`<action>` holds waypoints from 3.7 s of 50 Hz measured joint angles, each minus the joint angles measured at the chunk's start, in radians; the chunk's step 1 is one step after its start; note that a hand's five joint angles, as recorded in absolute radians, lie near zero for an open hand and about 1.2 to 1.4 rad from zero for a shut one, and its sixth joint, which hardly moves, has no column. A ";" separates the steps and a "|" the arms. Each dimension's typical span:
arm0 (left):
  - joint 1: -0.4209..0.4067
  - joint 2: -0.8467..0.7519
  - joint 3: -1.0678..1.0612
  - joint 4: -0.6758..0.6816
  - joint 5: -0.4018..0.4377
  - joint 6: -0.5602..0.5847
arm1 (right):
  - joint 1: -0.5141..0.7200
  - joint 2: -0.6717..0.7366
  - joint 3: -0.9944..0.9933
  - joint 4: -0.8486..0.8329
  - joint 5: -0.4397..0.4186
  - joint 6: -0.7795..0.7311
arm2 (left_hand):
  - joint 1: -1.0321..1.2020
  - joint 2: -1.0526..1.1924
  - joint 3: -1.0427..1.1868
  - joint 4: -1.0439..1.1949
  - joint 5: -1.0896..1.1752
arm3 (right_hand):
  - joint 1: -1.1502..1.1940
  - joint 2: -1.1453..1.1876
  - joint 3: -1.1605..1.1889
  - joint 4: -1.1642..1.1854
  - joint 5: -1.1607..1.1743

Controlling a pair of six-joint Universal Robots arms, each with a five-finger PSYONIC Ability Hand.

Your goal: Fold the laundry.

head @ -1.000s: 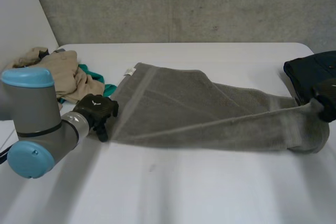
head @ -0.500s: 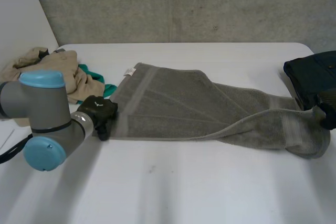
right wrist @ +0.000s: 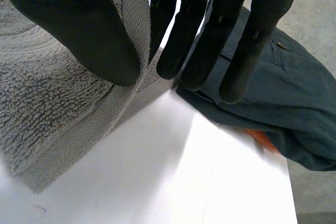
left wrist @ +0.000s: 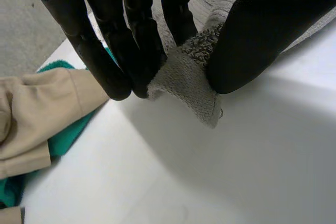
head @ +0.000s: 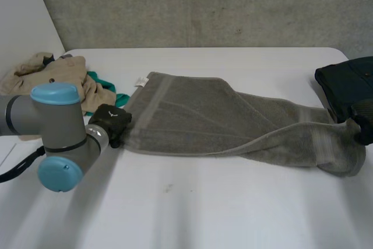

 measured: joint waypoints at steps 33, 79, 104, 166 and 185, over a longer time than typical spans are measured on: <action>0.202 0.565 -0.333 -0.450 0.087 0.284 | -0.001 -0.050 -0.201 0.706 -0.072 -0.495 | 0.000 0.001 0.000 0.003 0.000 | 0.000 0.000 0.001 0.000 0.000; 0.114 0.416 -0.058 0.164 0.027 -0.307 | 0.224 0.178 -0.423 0.038 -0.032 0.160 | 0.000 0.010 0.011 0.008 0.000 | -0.791 -0.835 -0.836 -0.849 -0.835; 0.012 0.972 -0.246 0.106 0.202 -0.293 | 0.562 0.419 -0.617 0.032 0.082 0.383 | 0.000 0.010 0.011 0.008 0.000 | -0.904 -0.971 -0.979 -0.976 -0.946; 0.346 0.741 -0.203 -0.187 0.236 -0.318 | 0.175 -0.038 -0.591 0.520 -0.065 -0.198 | -0.001 0.010 0.011 0.008 0.000 | 0.008 -0.002 0.002 0.000 0.003; 0.109 0.116 0.538 -0.039 0.009 -0.236 | 0.283 0.335 -0.935 0.187 0.079 -0.224 | -0.001 0.010 0.011 0.008 0.000 | 0.008 -0.002 0.002 0.000 0.024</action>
